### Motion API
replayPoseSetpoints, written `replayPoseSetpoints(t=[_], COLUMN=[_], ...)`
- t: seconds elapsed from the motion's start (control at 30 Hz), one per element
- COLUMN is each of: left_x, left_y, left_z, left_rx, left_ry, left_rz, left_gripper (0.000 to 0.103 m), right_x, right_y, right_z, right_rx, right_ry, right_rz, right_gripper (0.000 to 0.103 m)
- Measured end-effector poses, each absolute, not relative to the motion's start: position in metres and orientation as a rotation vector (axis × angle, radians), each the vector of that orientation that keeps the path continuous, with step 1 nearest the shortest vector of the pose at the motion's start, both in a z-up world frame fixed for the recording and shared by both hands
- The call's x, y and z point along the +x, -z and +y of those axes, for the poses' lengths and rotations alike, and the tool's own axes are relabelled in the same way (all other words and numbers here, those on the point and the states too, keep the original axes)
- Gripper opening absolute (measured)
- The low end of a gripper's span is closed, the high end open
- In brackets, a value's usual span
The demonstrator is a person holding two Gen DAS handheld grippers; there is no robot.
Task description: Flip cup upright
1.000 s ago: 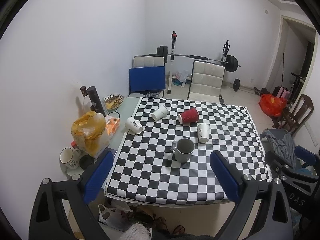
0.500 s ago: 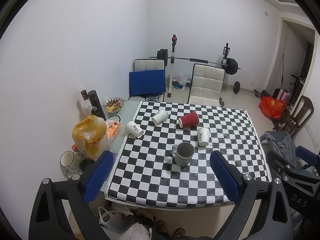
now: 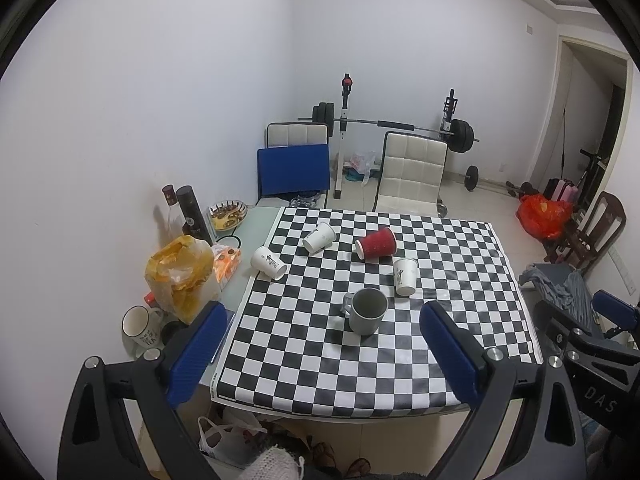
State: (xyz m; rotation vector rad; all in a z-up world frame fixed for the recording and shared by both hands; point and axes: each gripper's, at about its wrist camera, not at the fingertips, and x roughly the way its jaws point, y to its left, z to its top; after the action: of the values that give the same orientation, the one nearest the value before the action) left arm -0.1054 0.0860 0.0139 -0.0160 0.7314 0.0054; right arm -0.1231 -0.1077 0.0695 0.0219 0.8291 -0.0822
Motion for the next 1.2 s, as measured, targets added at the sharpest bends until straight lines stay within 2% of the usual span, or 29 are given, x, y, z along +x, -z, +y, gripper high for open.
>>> replayPoseSetpoints(t=[1.2], left_x=[-0.105], left_y=[-0.021], left_z=[0.107], left_rx=[-0.015], left_ry=[-0.017], left_rz=[0.707], left_gripper=[0.099], right_x=[-0.122], right_y=[-0.081], right_z=[-0.099], right_rx=[0.02], right_ry=[0.09], right_rz=[0.813], right_gripper=[0.092])
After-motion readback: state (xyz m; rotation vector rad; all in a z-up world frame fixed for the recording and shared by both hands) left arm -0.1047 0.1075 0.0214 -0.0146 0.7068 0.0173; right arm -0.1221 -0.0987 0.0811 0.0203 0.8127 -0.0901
